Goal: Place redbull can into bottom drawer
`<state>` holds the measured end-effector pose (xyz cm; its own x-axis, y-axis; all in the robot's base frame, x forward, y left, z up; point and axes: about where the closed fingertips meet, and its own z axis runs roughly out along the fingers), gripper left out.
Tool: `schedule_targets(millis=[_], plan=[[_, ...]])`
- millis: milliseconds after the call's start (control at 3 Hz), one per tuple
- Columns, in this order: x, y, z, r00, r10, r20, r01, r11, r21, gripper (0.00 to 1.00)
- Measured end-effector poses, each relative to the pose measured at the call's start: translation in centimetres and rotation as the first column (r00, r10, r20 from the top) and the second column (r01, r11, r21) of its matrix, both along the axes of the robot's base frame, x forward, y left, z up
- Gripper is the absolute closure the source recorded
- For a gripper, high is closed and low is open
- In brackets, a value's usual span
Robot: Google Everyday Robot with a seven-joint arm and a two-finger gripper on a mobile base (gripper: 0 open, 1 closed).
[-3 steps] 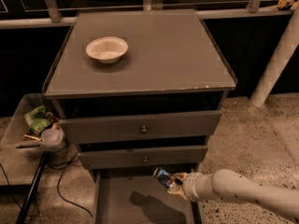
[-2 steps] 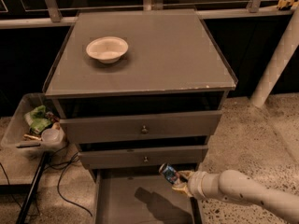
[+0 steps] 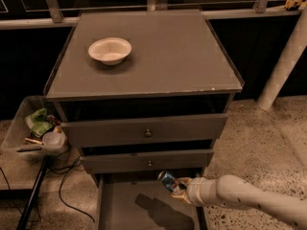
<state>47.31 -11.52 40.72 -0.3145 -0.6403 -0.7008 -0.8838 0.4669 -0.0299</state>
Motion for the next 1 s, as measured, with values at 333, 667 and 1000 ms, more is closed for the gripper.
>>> schedule_targets(millis=[333,667,1000], plan=[[-0.3,1.5,-3.8,0.9993,0.016,-0.035,-0.015,1.000,0.012,1.00],[-0.5,2.5,-7.1,0.9978,0.040,-0.053,-0.039,0.999,0.023,1.00],[-0.7,3.4,-9.6,0.9957,0.078,-0.050,-0.076,0.996,0.040,1.00]])
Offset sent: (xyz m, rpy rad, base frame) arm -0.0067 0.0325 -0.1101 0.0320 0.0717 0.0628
